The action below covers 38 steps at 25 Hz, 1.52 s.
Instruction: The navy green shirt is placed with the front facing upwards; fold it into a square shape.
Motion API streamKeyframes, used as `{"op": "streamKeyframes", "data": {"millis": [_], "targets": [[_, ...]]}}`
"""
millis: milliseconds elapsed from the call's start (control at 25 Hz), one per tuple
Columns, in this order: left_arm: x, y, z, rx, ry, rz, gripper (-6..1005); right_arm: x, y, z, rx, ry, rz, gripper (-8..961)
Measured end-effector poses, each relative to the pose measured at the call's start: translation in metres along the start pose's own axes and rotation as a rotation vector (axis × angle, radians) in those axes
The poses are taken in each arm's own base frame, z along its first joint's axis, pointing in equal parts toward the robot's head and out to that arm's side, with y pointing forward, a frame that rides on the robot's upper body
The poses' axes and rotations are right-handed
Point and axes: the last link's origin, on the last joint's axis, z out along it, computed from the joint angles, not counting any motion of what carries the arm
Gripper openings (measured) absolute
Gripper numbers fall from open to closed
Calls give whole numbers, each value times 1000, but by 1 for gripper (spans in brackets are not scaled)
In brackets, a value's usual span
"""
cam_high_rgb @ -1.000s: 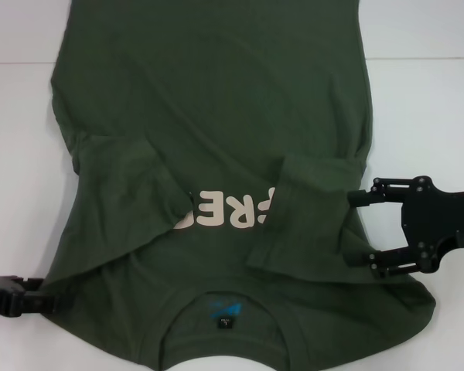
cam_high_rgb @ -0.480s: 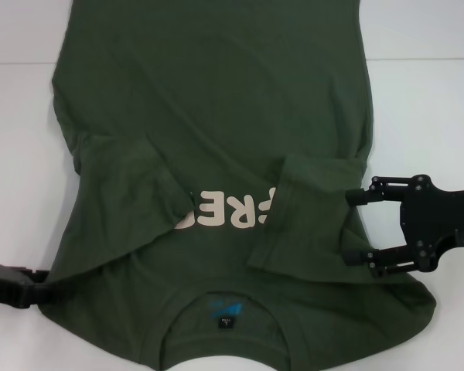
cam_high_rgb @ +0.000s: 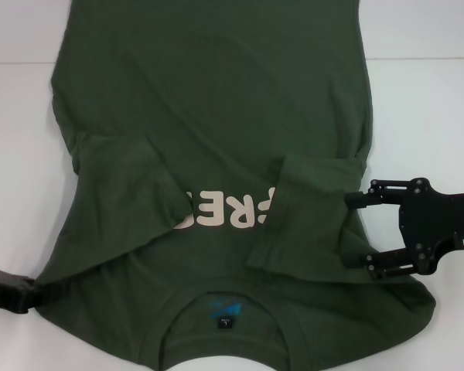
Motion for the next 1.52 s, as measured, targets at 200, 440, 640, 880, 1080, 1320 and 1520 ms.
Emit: {"op": "streamKeyframes", "data": {"millis": [200, 440, 640, 880, 1080, 1320, 1520], "targets": [[0, -1, -2, 2, 0, -11, 157, 0, 0, 0, 3, -2, 3, 881], [6, 1, -2, -9, 1, -26, 38, 0, -1, -2, 14, 0, 63, 880], [11, 0, -5, -13, 6, -37, 38, -4, -6, -12, 56, 50, 227, 880], [18, 1, -6, -20, 9, -20, 38, -21, -13, -28, 147, 258, 432, 879], [19, 1, -5, -22, 6, -5, 37, -40, -17, -35, 180, 419, 563, 879], [18, 1, -5, -24, 13, 5, 37, -47, -24, -29, 241, 671, 688, 878], [18, 1, -5, -24, 15, 8, 37, -55, -29, -21, 288, 726, 748, 877]]}}
